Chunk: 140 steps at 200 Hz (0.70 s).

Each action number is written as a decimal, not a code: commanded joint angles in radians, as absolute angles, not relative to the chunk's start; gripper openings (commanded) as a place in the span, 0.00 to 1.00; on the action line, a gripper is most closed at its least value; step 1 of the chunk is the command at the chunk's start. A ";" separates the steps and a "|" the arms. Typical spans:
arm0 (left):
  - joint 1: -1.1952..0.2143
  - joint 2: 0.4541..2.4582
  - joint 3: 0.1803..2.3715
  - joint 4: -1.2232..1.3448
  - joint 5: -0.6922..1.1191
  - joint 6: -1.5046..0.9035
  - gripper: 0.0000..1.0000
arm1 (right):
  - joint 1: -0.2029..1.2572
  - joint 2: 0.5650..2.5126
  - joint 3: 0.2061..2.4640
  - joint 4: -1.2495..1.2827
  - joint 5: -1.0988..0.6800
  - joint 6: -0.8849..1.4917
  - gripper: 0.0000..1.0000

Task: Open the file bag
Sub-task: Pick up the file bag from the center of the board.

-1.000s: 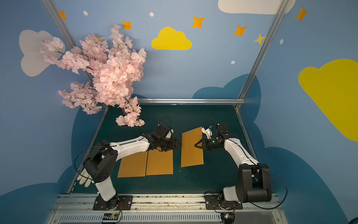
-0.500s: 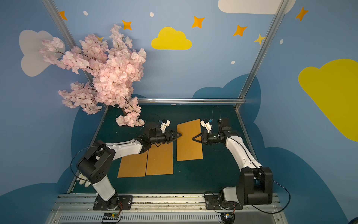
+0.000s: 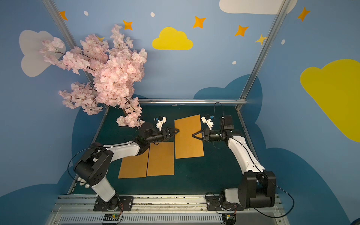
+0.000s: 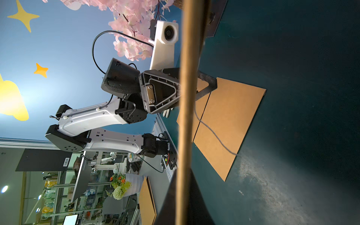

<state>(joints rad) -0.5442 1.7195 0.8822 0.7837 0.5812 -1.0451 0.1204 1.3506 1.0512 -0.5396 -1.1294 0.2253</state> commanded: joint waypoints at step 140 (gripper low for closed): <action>-0.553 1.728 0.883 0.974 0.603 -1.097 0.03 | 0.192 1.407 1.109 -0.442 -1.105 0.276 0.24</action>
